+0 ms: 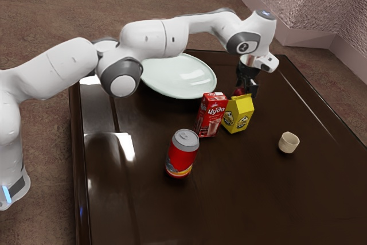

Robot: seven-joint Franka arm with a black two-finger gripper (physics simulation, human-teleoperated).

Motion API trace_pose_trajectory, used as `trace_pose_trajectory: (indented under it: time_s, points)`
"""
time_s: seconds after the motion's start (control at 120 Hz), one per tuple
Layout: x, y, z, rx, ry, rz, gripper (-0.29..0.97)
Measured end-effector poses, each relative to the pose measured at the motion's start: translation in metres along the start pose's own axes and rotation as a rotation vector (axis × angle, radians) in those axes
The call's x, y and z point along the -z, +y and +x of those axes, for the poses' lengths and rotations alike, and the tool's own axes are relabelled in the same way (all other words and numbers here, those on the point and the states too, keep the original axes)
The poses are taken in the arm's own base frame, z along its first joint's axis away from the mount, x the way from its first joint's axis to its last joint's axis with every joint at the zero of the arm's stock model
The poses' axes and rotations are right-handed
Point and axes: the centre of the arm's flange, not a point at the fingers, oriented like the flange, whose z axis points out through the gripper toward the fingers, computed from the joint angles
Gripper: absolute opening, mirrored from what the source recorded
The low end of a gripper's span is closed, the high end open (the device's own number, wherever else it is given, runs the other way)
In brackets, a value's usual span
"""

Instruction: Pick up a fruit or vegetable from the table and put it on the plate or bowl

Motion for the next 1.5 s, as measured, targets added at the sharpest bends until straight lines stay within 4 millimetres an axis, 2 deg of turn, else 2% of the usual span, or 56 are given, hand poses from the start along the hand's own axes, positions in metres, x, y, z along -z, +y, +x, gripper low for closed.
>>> trace_pose_trajectory:
  time_s: [0.117, 0.25, 0.367, 0.45, 0.567, 0.633, 0.692, 0.717, 0.792, 0.908, 1.042, 1.133, 1.25, 1.3, 1.342, 1.367, 1.417, 1.458, 1.5]
  points:
    - [-0.016, -0.002, 0.000, 0.002, -0.013, -0.003, 0.68]
    - [-0.018, -0.004, 0.000, 0.008, -0.014, 0.009, 0.42]
    - [-0.014, -0.002, 0.001, 0.007, -0.007, 0.020, 0.34]
    - [0.019, 0.002, 0.001, -0.001, 0.026, 0.048, 0.32]
    - [0.109, 0.007, -0.012, -0.005, 0.078, 0.092, 0.34]
    - [0.159, 0.003, -0.042, 0.009, 0.035, 0.127, 0.33]
    - [0.177, -0.022, -0.081, 0.059, -0.044, 0.154, 0.34]
    - [0.173, -0.037, -0.099, 0.086, -0.086, 0.151, 0.34]
    - [0.139, -0.080, -0.141, 0.168, -0.205, 0.108, 0.31]
    - [0.092, -0.111, -0.177, 0.236, -0.305, 0.050, 0.30]
    - [0.062, -0.118, -0.185, 0.260, -0.341, 0.012, 0.32]
    - [0.056, -0.117, -0.184, 0.269, -0.336, -0.014, 0.49]
    - [0.059, -0.114, -0.180, 0.270, -0.317, -0.030, 0.60]
    - [0.070, -0.109, -0.174, 0.266, -0.287, -0.040, 0.62]
    - [0.108, -0.084, -0.150, 0.220, -0.200, -0.029, 0.64]
    - [0.132, -0.061, -0.134, 0.178, -0.147, -0.023, 0.64]
    - [0.170, 0.010, -0.107, 0.043, -0.069, 0.010, 0.66]
    - [0.186, 0.059, -0.093, -0.048, -0.030, 0.025, 0.66]
    - [0.192, 0.084, -0.082, -0.095, -0.002, 0.037, 0.67]
